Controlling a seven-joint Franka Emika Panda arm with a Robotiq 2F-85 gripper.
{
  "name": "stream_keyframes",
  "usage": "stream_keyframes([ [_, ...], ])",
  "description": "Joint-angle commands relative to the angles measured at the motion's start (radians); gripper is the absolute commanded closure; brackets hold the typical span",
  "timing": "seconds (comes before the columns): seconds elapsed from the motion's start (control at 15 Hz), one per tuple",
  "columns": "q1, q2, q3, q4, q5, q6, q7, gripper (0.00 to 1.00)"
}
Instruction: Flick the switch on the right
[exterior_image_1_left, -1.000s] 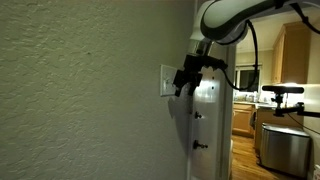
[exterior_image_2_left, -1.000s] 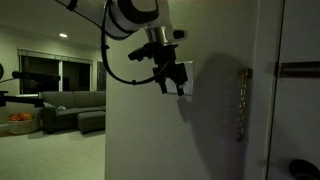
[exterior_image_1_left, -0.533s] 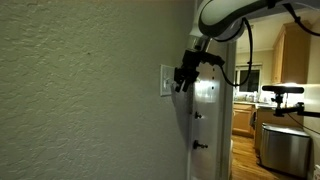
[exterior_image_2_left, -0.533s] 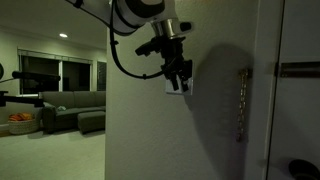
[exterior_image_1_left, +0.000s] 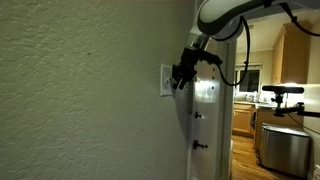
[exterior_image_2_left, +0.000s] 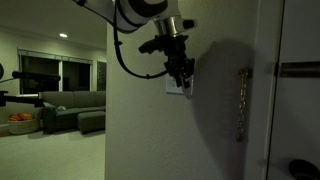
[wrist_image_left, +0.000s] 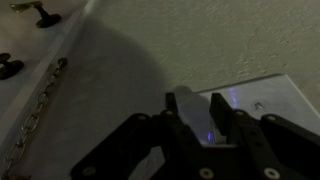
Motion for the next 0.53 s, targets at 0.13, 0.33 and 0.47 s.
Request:
stream_keyframes([
  [0.13, -0.012, 0.018, 0.003, 0.029, 0.044, 0.021, -0.009, 0.79],
  [0.33, -0.009, 0.017, 0.008, 0.038, 0.056, 0.02, -0.012, 0.89],
  [0.47, -0.006, 0.015, 0.011, 0.042, 0.054, 0.022, -0.015, 0.97],
])
